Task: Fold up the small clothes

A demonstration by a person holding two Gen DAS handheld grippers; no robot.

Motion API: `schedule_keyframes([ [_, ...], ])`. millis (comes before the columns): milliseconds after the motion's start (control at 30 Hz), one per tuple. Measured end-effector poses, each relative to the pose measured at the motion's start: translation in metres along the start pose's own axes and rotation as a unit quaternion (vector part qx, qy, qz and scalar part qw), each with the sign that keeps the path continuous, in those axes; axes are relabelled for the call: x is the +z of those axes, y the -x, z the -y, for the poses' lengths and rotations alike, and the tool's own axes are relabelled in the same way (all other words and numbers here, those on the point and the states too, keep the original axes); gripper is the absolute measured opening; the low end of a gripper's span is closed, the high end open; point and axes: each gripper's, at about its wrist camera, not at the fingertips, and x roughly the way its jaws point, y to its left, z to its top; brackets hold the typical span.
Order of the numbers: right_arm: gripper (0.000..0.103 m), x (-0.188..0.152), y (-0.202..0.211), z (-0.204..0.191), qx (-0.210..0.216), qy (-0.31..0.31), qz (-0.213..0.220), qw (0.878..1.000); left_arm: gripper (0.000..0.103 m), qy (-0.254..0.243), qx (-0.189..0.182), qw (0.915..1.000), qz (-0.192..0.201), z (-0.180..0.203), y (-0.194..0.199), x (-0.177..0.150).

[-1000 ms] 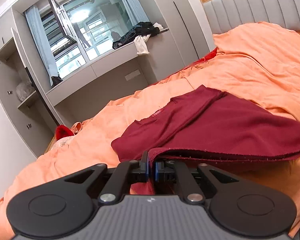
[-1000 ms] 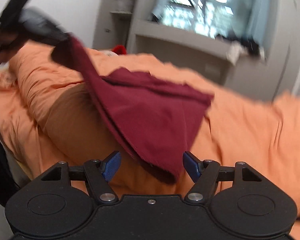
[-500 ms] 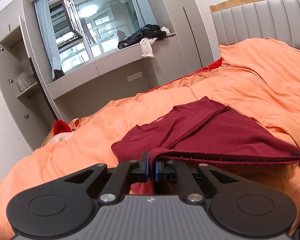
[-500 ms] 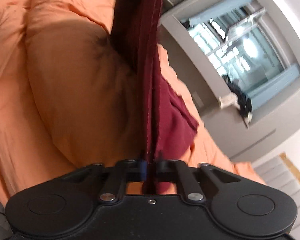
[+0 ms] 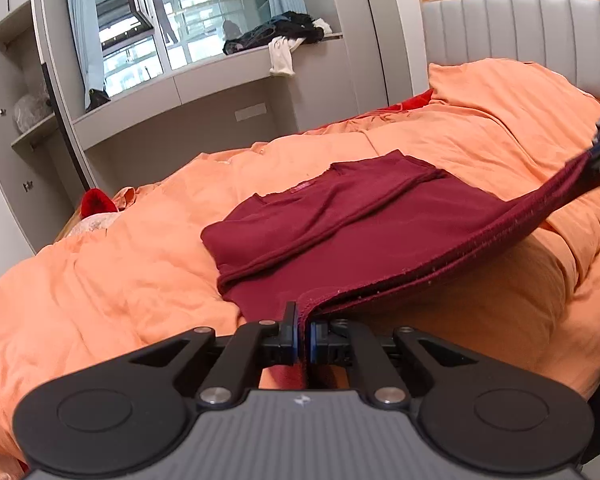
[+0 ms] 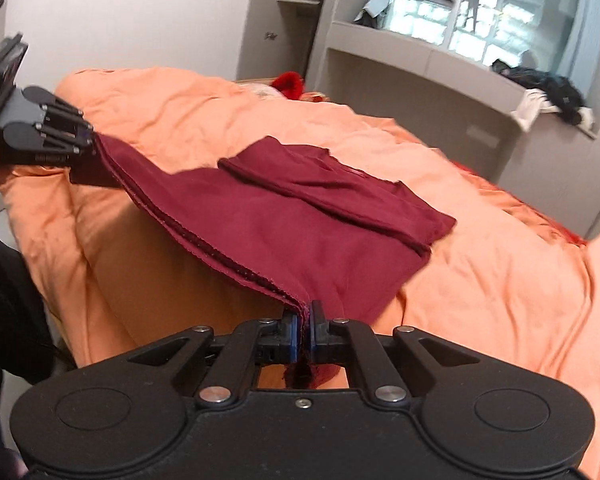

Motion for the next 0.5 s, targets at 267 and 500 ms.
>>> schedule_keyframes([
  [267,0.004,0.106,-0.033,0.054,0.019,-0.002,-0.049,0.999,0.005,0.016,-0.018,0.9992,-0.033,-0.054,-0.054,0.081],
  [500,0.004,0.176,-0.118,0.120,0.014,-0.032,-0.101,0.994,0.005,0.019,-0.032,0.9957,-0.085,-0.101,-0.148,0.148],
])
